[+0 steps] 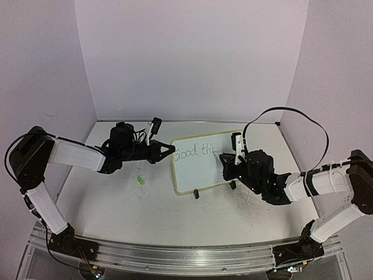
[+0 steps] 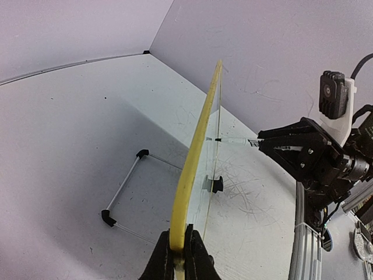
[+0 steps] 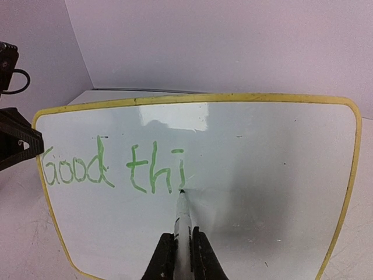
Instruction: Write a sentence on the whiteboard
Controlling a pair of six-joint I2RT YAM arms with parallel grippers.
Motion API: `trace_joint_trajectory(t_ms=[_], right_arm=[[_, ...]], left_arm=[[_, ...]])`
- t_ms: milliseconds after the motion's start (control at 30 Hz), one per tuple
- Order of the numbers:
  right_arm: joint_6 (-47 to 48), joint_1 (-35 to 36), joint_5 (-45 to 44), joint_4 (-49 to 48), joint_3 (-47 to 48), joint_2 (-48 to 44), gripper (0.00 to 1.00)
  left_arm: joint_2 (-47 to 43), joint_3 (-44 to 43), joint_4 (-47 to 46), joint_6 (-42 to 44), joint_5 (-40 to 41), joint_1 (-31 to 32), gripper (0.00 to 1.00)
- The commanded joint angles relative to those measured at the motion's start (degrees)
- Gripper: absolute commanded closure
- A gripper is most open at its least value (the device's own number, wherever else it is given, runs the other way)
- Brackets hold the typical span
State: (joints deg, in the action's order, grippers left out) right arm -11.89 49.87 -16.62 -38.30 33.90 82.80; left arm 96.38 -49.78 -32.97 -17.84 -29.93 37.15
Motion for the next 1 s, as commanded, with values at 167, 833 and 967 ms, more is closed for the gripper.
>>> trace_joint_trajectory(t_ms=[167, 833, 967], right_arm=[[2.6, -1.9, -0.1, -1.7, 2.0, -2.6, 1.0], [2.5, -2.1, -0.6, -1.6, 3.4, 0.8, 1.0], [1.9, -2.1, -1.1, -0.5, 3.1, 0.9, 1.0]], left_arm=[[-2.3, -0.1, -1.6, 3.4, 2.8, -0.4, 1.0], [-2.0, -0.3, -1.5, 3.8, 2.8, -0.4, 1.0], [-2.1, -0.2, -1.5, 3.8, 2.9, -0.4, 1.0]])
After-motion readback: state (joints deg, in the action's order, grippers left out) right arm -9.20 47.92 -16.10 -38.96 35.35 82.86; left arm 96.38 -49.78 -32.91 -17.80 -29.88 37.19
